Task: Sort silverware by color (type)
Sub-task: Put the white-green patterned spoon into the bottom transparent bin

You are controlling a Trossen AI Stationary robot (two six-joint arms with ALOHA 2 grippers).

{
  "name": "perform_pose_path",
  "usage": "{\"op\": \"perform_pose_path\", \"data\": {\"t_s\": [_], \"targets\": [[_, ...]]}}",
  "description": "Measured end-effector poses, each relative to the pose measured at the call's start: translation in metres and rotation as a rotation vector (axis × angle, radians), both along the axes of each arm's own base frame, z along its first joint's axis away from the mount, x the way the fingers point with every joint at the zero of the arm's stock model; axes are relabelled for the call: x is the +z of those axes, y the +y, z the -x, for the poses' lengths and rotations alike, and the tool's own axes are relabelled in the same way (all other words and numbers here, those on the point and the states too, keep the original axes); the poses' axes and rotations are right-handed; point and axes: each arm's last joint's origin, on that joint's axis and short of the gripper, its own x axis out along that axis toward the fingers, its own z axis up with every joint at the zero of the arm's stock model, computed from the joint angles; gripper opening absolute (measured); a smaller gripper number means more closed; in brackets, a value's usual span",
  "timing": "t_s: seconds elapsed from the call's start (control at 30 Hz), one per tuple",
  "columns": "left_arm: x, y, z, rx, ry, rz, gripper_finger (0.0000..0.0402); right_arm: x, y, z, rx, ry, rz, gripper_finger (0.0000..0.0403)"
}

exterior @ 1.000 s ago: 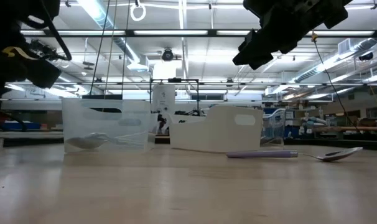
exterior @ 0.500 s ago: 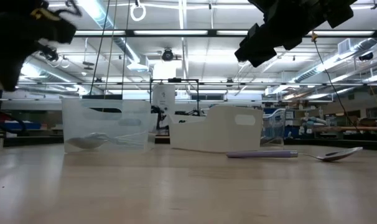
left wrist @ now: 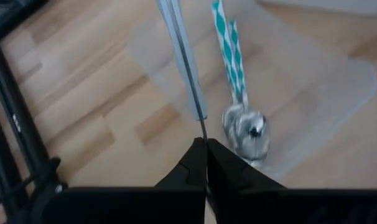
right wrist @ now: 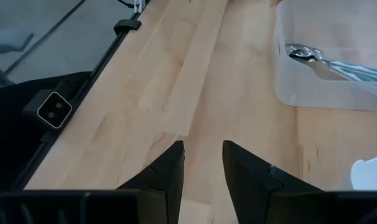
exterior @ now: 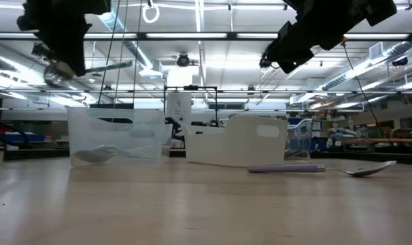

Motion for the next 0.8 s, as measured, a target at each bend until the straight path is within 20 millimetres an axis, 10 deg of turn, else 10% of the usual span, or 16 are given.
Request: {"op": "perform_pose_path", "data": {"t_s": [0.8], "targets": [[-0.048,0.031,-0.057,-0.086,0.151,-0.073,0.0011,-0.002,0.022,0.009,-0.101,0.017,0.025,0.012]]}}
